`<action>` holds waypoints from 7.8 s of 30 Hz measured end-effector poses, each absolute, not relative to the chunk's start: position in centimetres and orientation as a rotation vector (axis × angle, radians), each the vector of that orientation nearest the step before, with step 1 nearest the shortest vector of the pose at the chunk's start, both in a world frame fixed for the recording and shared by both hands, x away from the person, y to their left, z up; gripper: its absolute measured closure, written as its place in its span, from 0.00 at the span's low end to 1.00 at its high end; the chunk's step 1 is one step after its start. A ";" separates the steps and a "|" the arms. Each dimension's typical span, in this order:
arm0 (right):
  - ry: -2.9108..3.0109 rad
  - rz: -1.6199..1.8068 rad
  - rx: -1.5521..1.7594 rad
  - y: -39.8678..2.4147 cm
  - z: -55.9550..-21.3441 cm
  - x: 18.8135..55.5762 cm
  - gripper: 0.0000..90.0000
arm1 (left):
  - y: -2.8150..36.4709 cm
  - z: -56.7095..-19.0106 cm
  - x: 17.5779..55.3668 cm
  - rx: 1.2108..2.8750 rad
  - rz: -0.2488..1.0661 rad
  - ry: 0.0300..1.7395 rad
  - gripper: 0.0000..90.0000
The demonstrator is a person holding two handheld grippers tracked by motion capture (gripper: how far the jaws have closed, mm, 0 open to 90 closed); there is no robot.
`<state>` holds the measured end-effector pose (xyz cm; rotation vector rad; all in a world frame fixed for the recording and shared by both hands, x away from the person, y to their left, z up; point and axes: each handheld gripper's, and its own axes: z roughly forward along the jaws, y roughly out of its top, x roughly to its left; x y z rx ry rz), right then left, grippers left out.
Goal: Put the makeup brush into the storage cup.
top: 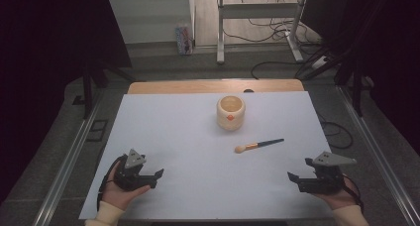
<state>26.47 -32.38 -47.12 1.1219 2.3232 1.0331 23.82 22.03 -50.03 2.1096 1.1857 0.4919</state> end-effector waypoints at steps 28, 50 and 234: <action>2.375 0.945 1.028 -31.3 -46.7 27.0 0.18 | 22.5 -50.7 24.2 2.160 0.493 1.183 0.19; 2.431 0.862 0.913 -30.6 -46.8 26.8 0.19 | 22.5 -50.6 24.0 2.171 0.468 1.106 0.19; 3.061 0.261 0.030 -17.0 -49.2 43.0 0.77 | 23.3 -50.8 23.2 2.181 0.469 1.157 0.17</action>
